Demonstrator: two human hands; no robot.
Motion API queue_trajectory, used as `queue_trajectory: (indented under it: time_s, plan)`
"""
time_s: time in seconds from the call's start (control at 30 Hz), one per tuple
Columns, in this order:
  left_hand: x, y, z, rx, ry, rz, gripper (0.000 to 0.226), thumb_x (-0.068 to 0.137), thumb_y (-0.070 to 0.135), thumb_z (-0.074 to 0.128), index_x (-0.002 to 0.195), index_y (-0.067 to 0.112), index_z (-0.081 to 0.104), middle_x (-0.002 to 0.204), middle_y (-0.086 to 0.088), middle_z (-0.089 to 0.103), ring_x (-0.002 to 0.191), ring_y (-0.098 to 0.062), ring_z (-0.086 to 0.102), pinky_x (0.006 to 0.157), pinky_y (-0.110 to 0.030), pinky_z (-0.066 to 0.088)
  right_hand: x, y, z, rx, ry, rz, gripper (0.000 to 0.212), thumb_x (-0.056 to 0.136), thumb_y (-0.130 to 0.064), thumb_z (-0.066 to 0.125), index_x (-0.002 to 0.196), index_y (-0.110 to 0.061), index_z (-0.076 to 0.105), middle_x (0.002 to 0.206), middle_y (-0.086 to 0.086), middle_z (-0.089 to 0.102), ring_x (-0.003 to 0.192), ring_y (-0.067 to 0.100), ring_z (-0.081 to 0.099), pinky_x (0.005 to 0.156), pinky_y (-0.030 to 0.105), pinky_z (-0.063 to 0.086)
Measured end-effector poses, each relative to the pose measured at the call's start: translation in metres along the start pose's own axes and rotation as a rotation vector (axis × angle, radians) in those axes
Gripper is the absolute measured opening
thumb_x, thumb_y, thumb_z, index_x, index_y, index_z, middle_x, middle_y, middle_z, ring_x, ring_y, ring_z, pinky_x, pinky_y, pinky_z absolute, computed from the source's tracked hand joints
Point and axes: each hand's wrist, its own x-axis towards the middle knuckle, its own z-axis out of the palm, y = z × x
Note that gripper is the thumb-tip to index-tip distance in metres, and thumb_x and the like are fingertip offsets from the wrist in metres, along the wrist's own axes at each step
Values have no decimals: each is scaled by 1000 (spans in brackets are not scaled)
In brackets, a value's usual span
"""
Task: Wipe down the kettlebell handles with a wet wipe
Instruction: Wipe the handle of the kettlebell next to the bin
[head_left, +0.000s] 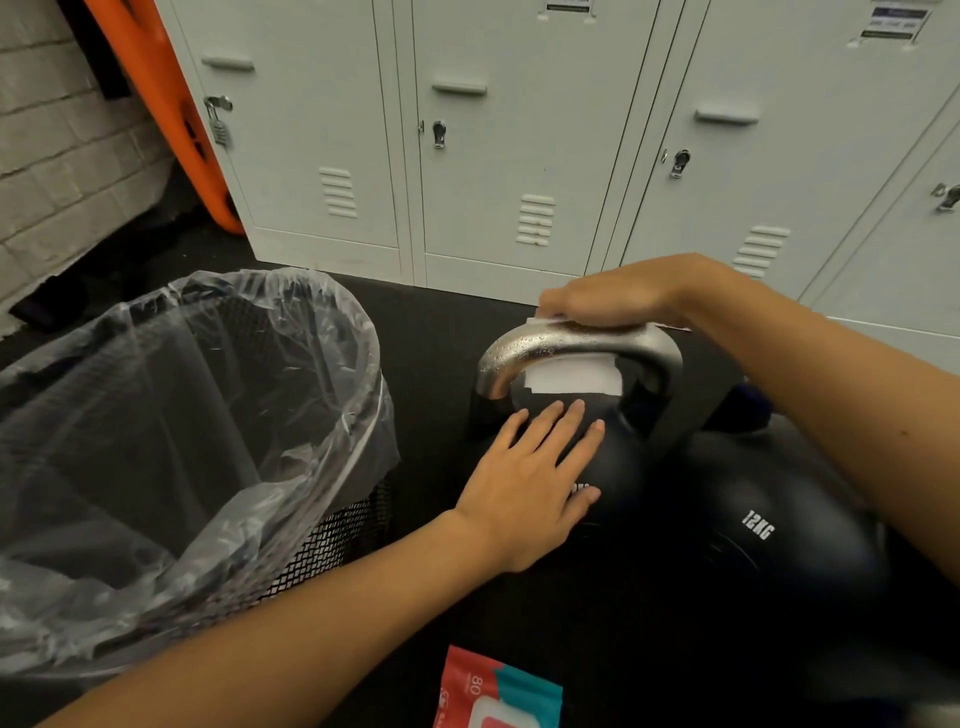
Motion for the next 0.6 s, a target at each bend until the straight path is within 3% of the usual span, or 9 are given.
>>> queue_trajectory:
  time_s: [0.17,0.3,0.4,0.47,0.53,0.6]
  plan:
    - [0,-1,2,20,2,4,61,99,49,32,151,18,26,157,-9,28,145,-25,26,115,-40,18,-16,31,-4,47,5,81,35,105,-33,26,101,-13,55,97,10,55,85,20,47,80,31,37]
    - [1,0,0,-2,-28,-5,61,100,48,31,152,17,24,158,-10,26,146,-27,23,116,-43,19,-20,29,-7,42,-25,118,35,106,-32,26,94,-15,54,94,9,55,83,20,48,75,26,38]
    - [1,0,-2,-18,-46,4,61,101,47,29,153,17,18,160,-10,19,148,-27,17,118,-43,15,-11,9,-7,-33,-65,98,41,106,-35,24,102,-13,58,99,10,57,88,20,49,87,36,37]
    - [1,0,-1,2,-51,5,61,100,47,27,152,16,22,158,-10,24,146,-27,23,117,-44,20,-4,-7,-6,-82,-81,79,46,105,-36,25,112,-9,61,104,11,61,91,23,53,94,39,40]
    - [1,2,-2,24,-57,-16,61,99,48,26,151,16,28,156,-11,30,144,-27,30,114,-44,26,4,-19,-3,-132,-111,84,50,103,-39,26,123,-8,61,118,18,63,107,34,58,102,43,39]
    - [1,3,-4,29,-63,-12,60,101,47,26,152,16,22,158,-11,24,146,-27,23,116,-44,22,11,-29,-3,-182,-134,97,53,103,-41,27,128,-6,59,130,22,58,121,37,54,110,48,37]
